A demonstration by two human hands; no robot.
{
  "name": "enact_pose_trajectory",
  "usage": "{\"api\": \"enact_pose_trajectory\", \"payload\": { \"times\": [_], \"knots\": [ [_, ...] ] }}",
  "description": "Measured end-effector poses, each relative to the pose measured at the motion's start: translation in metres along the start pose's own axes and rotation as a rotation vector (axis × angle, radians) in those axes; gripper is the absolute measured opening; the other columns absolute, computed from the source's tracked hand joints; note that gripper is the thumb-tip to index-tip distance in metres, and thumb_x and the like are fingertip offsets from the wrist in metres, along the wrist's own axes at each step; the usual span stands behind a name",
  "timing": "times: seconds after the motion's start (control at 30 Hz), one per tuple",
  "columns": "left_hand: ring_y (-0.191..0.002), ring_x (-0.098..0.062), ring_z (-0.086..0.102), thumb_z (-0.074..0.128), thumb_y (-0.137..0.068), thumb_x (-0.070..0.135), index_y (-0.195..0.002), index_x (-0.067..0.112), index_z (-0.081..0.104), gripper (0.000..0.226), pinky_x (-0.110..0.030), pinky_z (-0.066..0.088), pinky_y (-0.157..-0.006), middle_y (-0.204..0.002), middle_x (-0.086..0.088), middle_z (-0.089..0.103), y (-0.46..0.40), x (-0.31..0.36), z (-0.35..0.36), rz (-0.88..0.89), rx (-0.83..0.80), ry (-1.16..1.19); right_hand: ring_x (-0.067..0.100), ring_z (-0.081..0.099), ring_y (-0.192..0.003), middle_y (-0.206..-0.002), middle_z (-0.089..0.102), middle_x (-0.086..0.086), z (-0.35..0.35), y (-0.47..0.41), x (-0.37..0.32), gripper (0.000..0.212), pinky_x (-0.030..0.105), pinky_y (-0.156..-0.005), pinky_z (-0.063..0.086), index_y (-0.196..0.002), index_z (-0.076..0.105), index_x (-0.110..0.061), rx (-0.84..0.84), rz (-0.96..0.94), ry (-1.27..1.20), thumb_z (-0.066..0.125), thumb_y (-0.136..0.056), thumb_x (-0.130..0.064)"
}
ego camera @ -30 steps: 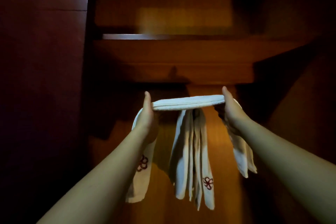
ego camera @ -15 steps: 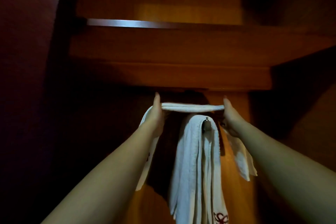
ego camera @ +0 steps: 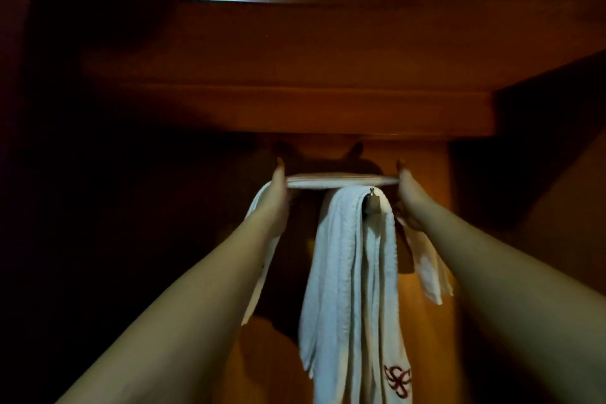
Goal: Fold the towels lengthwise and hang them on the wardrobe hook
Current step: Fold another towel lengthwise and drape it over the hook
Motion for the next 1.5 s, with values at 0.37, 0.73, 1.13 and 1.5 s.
{"api": "enact_pose_trajectory", "payload": {
  "times": [0.37,0.73,1.13,1.5],
  "knots": [
    [-0.139,-0.019,0.039,0.009,-0.099,0.066,-0.147,0.013,0.043,0.079,-0.030,0.026,-0.108,-0.145,-0.006,0.049,0.042,-0.072,-0.005,-0.028,-0.091,0.020,0.022,0.059,-0.087,-0.102,0.064,0.010,-0.009,0.023,0.067,0.038,0.033,-0.071,0.047,-0.108,0.059,-0.017,0.091,0.131,-0.133,0.032,-0.104,-0.044],
    [-0.102,-0.033,0.064,0.039,-0.104,0.039,-0.108,0.009,0.064,0.039,-0.047,0.050,-0.098,-0.097,-0.015,0.069,0.068,-0.122,-0.006,-0.275,0.112,0.106,0.028,0.051,-0.060,-0.059,0.056,0.007,0.002,0.052,0.118,0.033,0.037,-0.068,0.042,-0.068,0.054,-0.014,0.085,0.289,-0.194,0.046,-0.095,-0.032],
    [-0.066,-0.026,0.056,0.038,-0.099,0.039,-0.096,0.011,0.059,0.035,-0.035,0.043,-0.064,-0.080,-0.013,0.066,0.117,-0.205,-0.055,-0.629,0.233,-0.138,0.030,0.053,-0.098,-0.109,0.055,0.011,-0.019,0.093,0.204,0.035,0.040,-0.091,0.039,-0.100,0.053,-0.005,0.082,0.655,-0.065,0.054,-0.084,-0.036],
    [-0.089,-0.031,0.054,0.046,-0.103,0.038,-0.136,-0.001,0.048,0.051,-0.042,0.044,-0.083,-0.103,-0.018,0.056,0.209,-0.203,-0.065,-0.697,0.323,-0.441,0.018,0.030,-0.057,-0.069,0.036,0.005,-0.075,0.171,0.233,0.027,0.029,-0.055,0.022,-0.077,0.046,-0.013,-0.033,0.736,0.441,0.047,-0.100,-0.026]
  ]
}}
Point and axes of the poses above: each hand's wrist, its own y-axis away from the middle knuckle, its own z-axis out of the palm, x = y × z, the point moved 5 cm from there along -y, towards the middle knuckle
